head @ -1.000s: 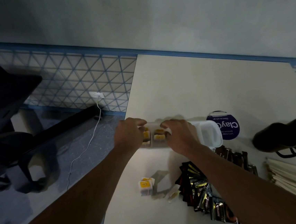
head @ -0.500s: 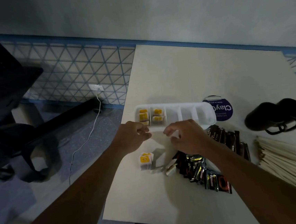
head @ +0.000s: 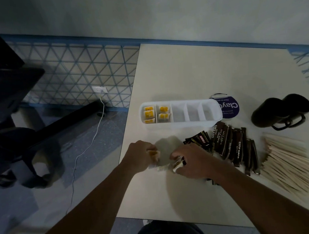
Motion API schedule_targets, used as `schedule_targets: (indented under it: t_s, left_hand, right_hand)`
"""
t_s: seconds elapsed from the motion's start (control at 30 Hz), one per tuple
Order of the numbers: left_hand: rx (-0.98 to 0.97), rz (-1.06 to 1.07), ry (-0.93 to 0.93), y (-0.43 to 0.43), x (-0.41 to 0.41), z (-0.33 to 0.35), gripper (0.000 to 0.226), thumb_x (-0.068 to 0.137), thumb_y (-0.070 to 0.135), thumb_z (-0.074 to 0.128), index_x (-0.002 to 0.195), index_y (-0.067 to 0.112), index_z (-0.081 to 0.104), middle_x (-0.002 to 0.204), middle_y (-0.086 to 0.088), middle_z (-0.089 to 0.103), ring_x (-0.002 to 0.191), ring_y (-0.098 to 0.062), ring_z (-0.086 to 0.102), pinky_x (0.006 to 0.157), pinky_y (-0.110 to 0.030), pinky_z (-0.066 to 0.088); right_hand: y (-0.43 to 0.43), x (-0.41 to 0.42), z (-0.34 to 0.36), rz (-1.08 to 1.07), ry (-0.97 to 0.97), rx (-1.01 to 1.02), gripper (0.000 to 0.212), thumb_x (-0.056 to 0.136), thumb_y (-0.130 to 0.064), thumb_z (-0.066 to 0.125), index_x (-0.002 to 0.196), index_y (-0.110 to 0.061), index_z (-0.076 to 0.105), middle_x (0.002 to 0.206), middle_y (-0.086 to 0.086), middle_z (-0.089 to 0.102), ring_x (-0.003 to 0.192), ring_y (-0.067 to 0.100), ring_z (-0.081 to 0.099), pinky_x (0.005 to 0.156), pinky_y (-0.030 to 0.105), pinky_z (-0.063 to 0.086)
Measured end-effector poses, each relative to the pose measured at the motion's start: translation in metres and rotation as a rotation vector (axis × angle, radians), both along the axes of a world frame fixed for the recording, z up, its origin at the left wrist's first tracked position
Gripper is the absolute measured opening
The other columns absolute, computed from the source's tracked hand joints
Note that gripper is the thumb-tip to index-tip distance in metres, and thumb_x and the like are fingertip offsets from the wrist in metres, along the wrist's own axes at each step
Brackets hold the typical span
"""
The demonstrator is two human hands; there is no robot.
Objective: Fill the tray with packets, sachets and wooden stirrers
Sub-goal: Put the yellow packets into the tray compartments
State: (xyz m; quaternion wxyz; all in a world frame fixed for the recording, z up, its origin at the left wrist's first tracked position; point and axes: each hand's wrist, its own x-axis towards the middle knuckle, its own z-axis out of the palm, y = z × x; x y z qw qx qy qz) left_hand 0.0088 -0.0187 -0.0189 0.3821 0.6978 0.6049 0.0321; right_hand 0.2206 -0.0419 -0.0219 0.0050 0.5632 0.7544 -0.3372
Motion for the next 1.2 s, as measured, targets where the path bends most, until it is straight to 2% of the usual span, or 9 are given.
schedule_targets:
  t_s: [0.17,0.3,0.5,0.67,0.8,0.9,1.03,1.13,1.2]
  left_hand:
    - [0.070,0.091,-0.017,-0.005,0.004,-0.005,0.023,0.084,0.021,0.073,0.106,0.013,0.074,0.104,-0.009,0.074,0.092,-0.024,0.067,0.080,-0.029,0.052]
    - [0.090,0.138,0.006,-0.005,0.005,-0.008,0.017,0.085,0.020,0.071,0.099,0.013,0.076,0.096,-0.009,0.074,0.082,-0.021,0.065,0.066,-0.021,0.041]
    - [0.105,0.138,0.033,0.009,0.000,0.003,0.013,0.084,0.022,0.070,0.096,0.018,0.076,0.093,-0.007,0.073,0.086,-0.023,0.066,0.066,-0.022,0.041]
    - [0.187,0.156,-0.029,0.035,-0.003,0.027,0.013,0.082,0.020,0.074,0.094,0.015,0.076,0.092,-0.009,0.073,0.087,-0.023,0.067,0.070,-0.027,0.048]
    - [0.236,0.167,-0.040,0.058,-0.003,0.044,0.015,0.082,0.020,0.072,0.095,0.013,0.074,0.088,-0.010,0.070,0.085,-0.027,0.066,0.062,-0.024,0.041]
    - [0.255,0.168,-0.024,0.072,0.000,0.055,0.018,0.085,0.023,0.070,0.100,0.013,0.072,0.087,-0.003,0.064,0.080,-0.017,0.059,0.056,-0.019,0.032]
    - [0.238,0.143,0.002,0.087,0.003,0.058,0.022,0.087,0.021,0.065,0.105,0.011,0.070,0.098,-0.009,0.068,0.081,-0.018,0.056,0.064,-0.021,0.035]
    - [0.200,0.121,0.018,0.095,0.008,0.055,0.019,0.089,0.016,0.060,0.103,0.008,0.070,0.097,-0.013,0.069,0.085,-0.025,0.061,0.065,-0.024,0.036]
    - [0.171,0.107,0.031,0.098,0.010,0.052,0.021,0.091,0.016,0.058,0.107,0.009,0.069,0.101,-0.014,0.069,0.093,-0.029,0.063,0.066,-0.024,0.037]
  right_hand:
    - [0.000,-0.008,-0.010,-0.016,0.032,0.068,0.019,0.078,-0.023,0.073,0.096,-0.019,0.076,0.094,-0.002,0.073,0.085,0.017,0.065,0.075,0.027,0.050]
    - [0.006,-0.009,-0.009,0.009,0.053,0.119,0.011,0.079,-0.011,0.066,0.082,-0.013,0.077,0.076,0.006,0.072,0.072,0.022,0.063,0.064,0.028,0.045]
    - [0.021,-0.003,0.006,-0.026,0.091,0.086,0.010,0.085,-0.015,0.068,0.085,-0.013,0.078,0.079,0.003,0.074,0.074,0.018,0.065,0.070,0.029,0.052]
    - [0.041,0.000,0.031,-0.074,0.112,0.097,0.012,0.088,-0.018,0.071,0.095,-0.012,0.078,0.089,0.001,0.076,0.079,0.012,0.067,0.076,0.021,0.048]
    - [0.061,0.001,0.044,-0.124,0.157,0.107,0.011,0.088,-0.021,0.073,0.096,-0.015,0.078,0.089,-0.001,0.076,0.083,0.012,0.068,0.082,0.027,0.052]
    - [0.077,0.000,0.051,-0.171,0.179,0.134,0.015,0.087,-0.022,0.072,0.098,-0.014,0.078,0.092,0.001,0.076,0.088,0.012,0.068,0.082,0.028,0.053]
    - [0.094,-0.005,0.055,-0.246,0.180,0.179,0.013,0.087,-0.029,0.071,0.098,-0.023,0.077,0.088,-0.010,0.070,0.100,0.021,0.061,0.091,0.035,0.049]
    - [0.105,-0.010,0.053,-0.279,0.216,0.190,0.014,0.089,-0.029,0.071,0.098,-0.020,0.077,0.079,-0.021,0.063,0.086,0.007,0.058,0.078,0.021,0.043]
    - [0.111,-0.013,0.051,-0.279,0.232,0.172,0.014,0.090,-0.029,0.069,0.097,-0.018,0.076,0.087,-0.015,0.071,0.083,0.004,0.060,0.073,0.018,0.040]
